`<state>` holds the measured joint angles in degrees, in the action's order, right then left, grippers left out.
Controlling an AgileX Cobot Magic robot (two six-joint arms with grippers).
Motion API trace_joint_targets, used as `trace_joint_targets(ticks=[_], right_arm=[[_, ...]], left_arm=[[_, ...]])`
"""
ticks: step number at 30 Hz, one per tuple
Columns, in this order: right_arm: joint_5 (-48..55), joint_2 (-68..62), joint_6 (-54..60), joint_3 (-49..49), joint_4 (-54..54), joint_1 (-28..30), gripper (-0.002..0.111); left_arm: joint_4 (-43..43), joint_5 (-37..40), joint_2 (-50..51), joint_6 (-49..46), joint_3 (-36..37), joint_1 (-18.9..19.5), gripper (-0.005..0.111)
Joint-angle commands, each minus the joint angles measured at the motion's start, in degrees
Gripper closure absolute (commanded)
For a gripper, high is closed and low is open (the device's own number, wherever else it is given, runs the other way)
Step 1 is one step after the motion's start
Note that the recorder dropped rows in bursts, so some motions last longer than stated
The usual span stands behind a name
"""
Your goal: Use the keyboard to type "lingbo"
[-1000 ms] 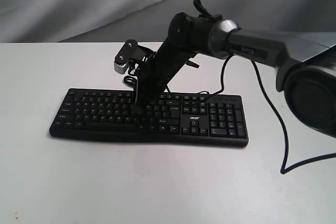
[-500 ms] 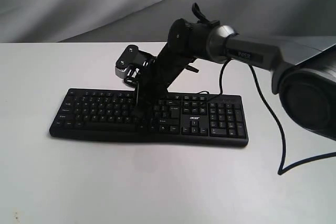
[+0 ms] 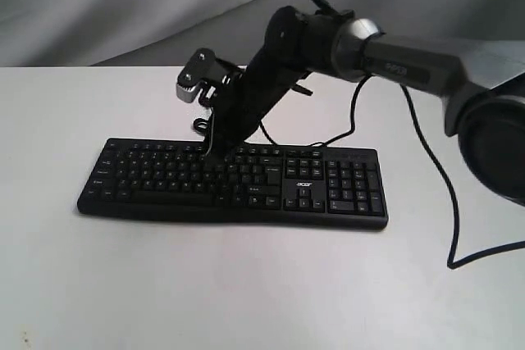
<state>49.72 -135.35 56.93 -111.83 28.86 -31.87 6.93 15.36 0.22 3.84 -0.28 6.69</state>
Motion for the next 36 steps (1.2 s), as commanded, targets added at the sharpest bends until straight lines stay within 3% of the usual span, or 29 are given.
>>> trace_joint_targets(ticks=[1,7,17,22,31,36], right_arm=[[5.1,6.5,-0.9,0.1,0.4,1.0,0.108],[14.9,17.1,-5.1,0.1,0.1,3.2,0.108],[16.8,35.0,-11.8,3.5,-2.3,3.2,0.108],[6.5,50.4,-12.7,19.1,-4.2,0.3,0.108],[-35.9,81.2,-18.9,53.3,-4.8,-1.9,0.108],[-38.1,92.4,-18.9,62.7,-4.9,-1.9,0.108]], left_arm=[[-0.2,-0.3,-0.2,0.1,0.3,-0.3,0.106],[-0.2,-0.3,-0.2,0.1,0.3,-0.3,0.106],[-0.2,-0.3,-0.2,0.1,0.3,-0.3,0.106],[-0.2,-0.3,-0.2,0.1,0.3,-0.3,0.106],[-0.2,-0.3,-0.2,0.1,0.3,-0.3,0.106],[-0.2,-0.3,-0.2,0.1,0.3,-0.3,0.106]])
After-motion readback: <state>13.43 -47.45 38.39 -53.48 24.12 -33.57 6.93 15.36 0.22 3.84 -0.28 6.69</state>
